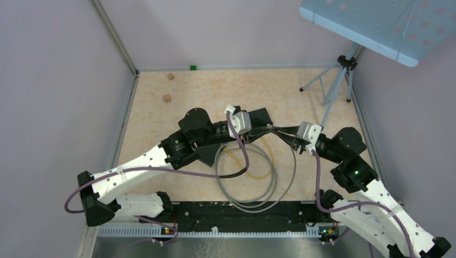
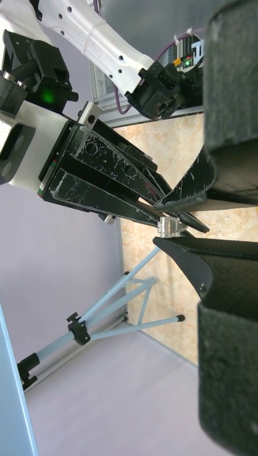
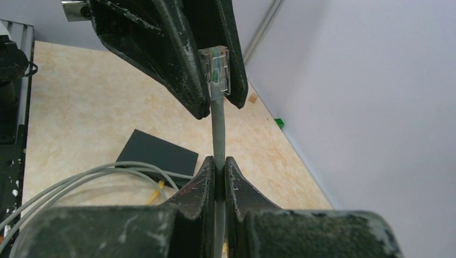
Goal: Insert the plug into the switch port
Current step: Adjust the connector at the center of the board.
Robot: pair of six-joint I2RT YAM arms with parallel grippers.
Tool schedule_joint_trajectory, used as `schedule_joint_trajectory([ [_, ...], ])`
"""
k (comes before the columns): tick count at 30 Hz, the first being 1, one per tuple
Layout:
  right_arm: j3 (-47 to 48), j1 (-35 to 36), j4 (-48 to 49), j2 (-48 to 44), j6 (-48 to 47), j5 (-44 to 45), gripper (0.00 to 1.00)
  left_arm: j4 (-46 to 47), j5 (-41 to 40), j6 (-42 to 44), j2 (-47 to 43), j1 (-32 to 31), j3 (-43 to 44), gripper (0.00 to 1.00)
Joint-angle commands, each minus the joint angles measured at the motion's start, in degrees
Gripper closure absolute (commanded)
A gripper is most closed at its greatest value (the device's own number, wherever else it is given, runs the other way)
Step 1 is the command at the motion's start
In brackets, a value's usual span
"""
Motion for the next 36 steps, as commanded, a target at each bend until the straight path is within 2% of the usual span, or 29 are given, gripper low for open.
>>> schedule_joint_trajectory([
  [1,0.02,-0.33,1.05,-0.55,-0.07,-0.68,1.00,2.35,0.88,-0.63,-1.30,-0.21,0.06,0.77],
  [5,0.10,-0.33,1.02,-0.71,0.16,-0.53,1.00,2.21,0.29,-0.54,-1.80,-0.19,-0.39,1.00],
  [7,0.34,-0.38,1.80,-1.23,1.56,-1.77,1.00,2.05,0.05,-0.90,-2.21,-0.20,-0.85,1.00],
  [11,-0.34,-0.36,7.24,-2.47,6.32,-8.94,0.76,5.54,1.57,-2.19,-4.95,-0.19,-4.77,1.00],
  [14,-1.63,-0.33,13.20,-2.40,11.95,-13.87,0.68,12.75,4.19,-4.18,-9.05,-0.22,-11.16,1.00],
  [20,-8.79,-0.38,36.69,-1.58,29.82,-18.83,0.67,22.94,5.37,-10.44,-14.23,-0.15,-19.32,1.00],
  [25,-14.43,-0.34,52.90,0.91,39.96,-19.72,0.66,30.21,5.32,-15.48,-15.90,-0.16,-23.92,1.00],
  [28,-16.86,-0.33,62.29,3.34,45.22,-19.54,0.66,31.55,5.25,-16.70,-15.87,-0.21,-24.78,1.00],
  [31,-17.46,-0.33,68.73,6.32,48.90,-19.64,0.66,31.47,5.51,-17.09,-15.45,-0.22,-24.69,1.00],
  [36,-17.31,-0.36,71.55,8.53,50.06,-19.39,0.66,31.30,6.08,-17.17,-14.97,-0.14,-24.13,1.00],
])
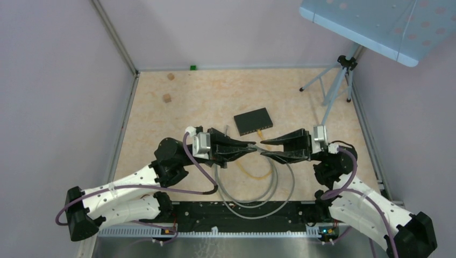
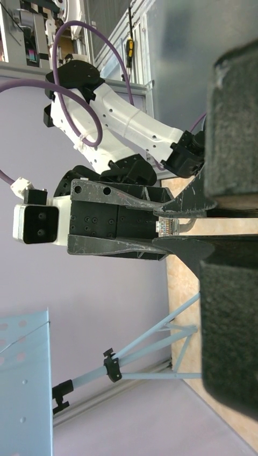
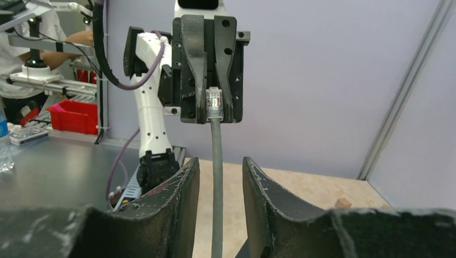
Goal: Insert the plug into the switch port
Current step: Adjust the connector at the center of the board.
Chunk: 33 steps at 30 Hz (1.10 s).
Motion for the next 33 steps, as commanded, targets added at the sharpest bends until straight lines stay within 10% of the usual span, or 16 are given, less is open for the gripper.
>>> schedule_joint_trajectory([
  [1,0.34,-0.34,10.04,1.13,4.13,-0.86,0.66,3.88,1.15,-1.43,0.19,-0.19,0.65,1.00],
  [33,1.39,-0.27,4.39,3.16,1.54,-2.71,0.74,4.77,3.35,-1.68,3.39,-0.17,1.81,1.00],
])
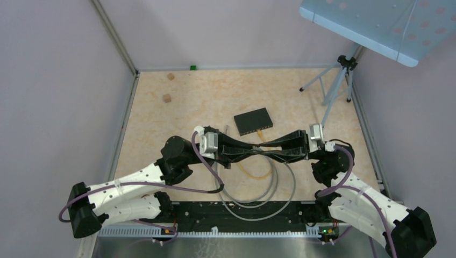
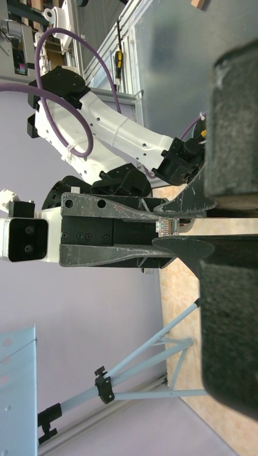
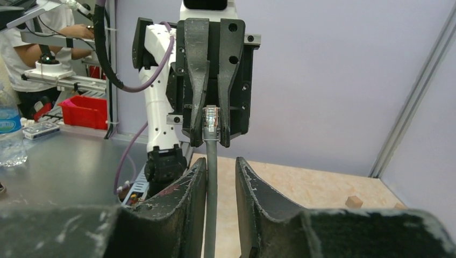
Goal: Insert the plug into the switch port
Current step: Adjust the connector at the center of the board, then insert the connector into the switch port.
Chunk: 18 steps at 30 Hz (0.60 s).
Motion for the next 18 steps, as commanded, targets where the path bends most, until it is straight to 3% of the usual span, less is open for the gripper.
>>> schedule_joint_trajectory([
  [1,1.53,-0.28,-0.14,-0.05,-0.98,-0.90,0.73,3.43,0.84,-0.87,0.13,-0.15,1.79,1.00],
  [5,1.76,-0.25,-0.96,-0.05,-1.43,-1.25,0.76,3.45,0.64,-0.78,0.00,-0.18,1.85,1.00],
  [9,1.43,-0.25,-0.50,-0.19,-1.53,-1.19,1.00,3.01,0.47,-0.94,-0.07,-0.16,1.83,1.00],
  [11,1.25,-0.27,-0.76,-0.71,-1.80,-0.57,1.00,2.24,-0.98,-1.48,-0.57,-0.14,1.65,0.98],
  [14,1.43,-0.31,-7.11,-2.49,-4.33,3.19,1.00,-0.96,-7.36,-2.27,-1.82,-0.17,1.59,0.08],
  [15,1.58,-0.30,-11.24,-3.49,-6.16,5.08,1.00,-3.98,-9.23,-2.17,-2.12,-0.19,2.07,0.02],
  [18,1.63,-0.26,-28.68,-7.72,-12.50,16.50,1.00,-15.32,-14.52,0.32,-1.44,-0.14,4.79,0.01],
])
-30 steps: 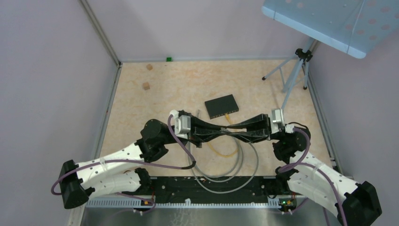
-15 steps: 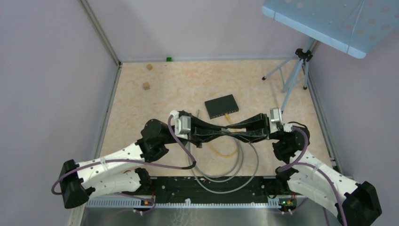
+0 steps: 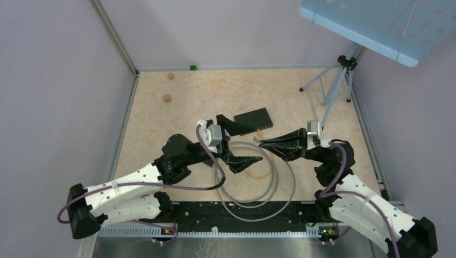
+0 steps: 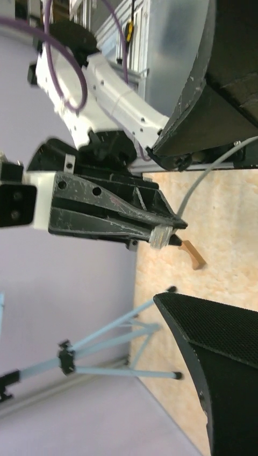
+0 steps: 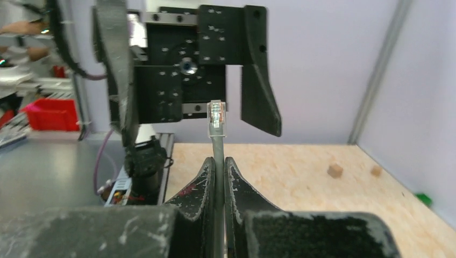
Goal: Insert the plug into the switch port
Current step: Insert the connector into the switch port.
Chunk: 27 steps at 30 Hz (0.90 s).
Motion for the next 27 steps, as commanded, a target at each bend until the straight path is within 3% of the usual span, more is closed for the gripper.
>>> schedule_joint_trajectory([
  [1,1.08,-0.25,-23.17,-5.80,-9.01,18.25,1.00,-16.37,-10.05,0.59,0.17,0.17,6.00,0.01],
  [4,0.08,-0.28,-35.15,-8.15,-8.49,35.68,1.00,-22.98,-10.09,-4.54,1.75,4.34,7.04,0.01],
  [7,0.16,-0.27,-44.69,-7.89,-4.76,52.67,1.00,-17.86,-6.03,-8.60,3.39,11.65,1.83,0.01],
  [12,2.31,-0.34,-53.23,-1.03,1.58,65.79,1.00,-15.82,-0.18,-7.03,17.33,22.00,5.39,0.01],
  [19,8.22,-0.58,-59.24,16.64,8.34,72.30,1.00,-15.33,4.65,3.18,40.00,26.54,19.92,0.01],
  [27,8.07,-2.77,-48.80,26.52,5.99,73.11,1.00,-11.09,10.84,3.07,59.45,33.52,34.50,0.01],
])
